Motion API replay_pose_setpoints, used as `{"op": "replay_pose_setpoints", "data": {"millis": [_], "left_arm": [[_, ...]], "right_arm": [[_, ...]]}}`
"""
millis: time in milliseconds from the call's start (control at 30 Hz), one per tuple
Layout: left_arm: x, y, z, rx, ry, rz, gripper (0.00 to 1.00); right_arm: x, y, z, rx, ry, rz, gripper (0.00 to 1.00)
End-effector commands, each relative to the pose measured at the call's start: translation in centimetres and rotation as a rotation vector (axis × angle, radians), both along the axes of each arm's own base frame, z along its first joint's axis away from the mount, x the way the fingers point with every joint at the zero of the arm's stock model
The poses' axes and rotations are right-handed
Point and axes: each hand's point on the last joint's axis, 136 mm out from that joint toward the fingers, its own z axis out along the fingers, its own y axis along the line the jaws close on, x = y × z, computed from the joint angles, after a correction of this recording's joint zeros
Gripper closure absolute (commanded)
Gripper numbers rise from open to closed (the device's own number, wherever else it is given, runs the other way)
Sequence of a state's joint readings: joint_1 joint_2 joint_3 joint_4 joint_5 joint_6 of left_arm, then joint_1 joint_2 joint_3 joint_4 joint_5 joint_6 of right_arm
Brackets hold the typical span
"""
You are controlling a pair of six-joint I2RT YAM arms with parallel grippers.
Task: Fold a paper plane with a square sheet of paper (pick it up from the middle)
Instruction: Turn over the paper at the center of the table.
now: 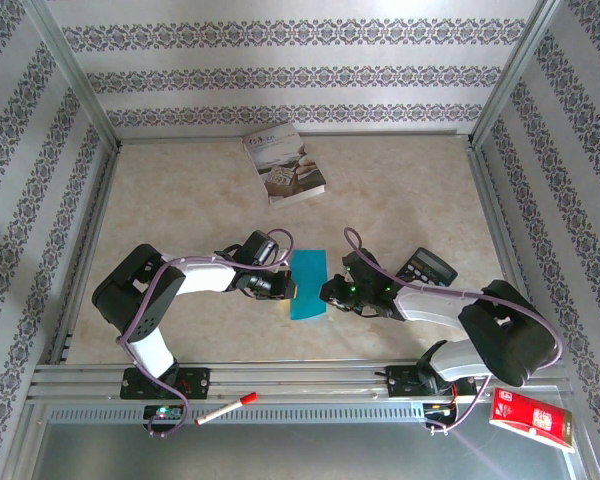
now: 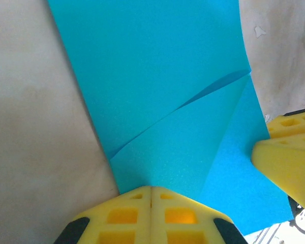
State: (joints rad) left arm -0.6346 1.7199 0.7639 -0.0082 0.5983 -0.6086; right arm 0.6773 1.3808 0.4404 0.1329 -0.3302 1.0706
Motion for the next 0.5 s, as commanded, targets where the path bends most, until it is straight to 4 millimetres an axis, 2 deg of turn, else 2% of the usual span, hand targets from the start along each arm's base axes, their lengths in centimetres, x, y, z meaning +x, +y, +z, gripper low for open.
{"op": "replay_pose_setpoints", "data": {"millis": [0, 133, 467], "left_arm": [[-1.9, 2.9, -3.4, 0.157, 0.094, 0.013, 1.0], [-1.8, 2.8, -3.3, 0.155, 0.093, 0.012, 1.0], [-1.9, 2.9, -3.5, 0.159, 0.095, 0.016, 1.0]], "right_arm": [[1.0, 0.1, 0.2, 0.002, -0.013, -0.028, 0.89], [0.9, 0.0, 0.2, 0.006, -0.005, -0.032, 0.9], [-1.1, -0.2, 0.3, 0.033, -0.011, -0.046, 0.81]]}}
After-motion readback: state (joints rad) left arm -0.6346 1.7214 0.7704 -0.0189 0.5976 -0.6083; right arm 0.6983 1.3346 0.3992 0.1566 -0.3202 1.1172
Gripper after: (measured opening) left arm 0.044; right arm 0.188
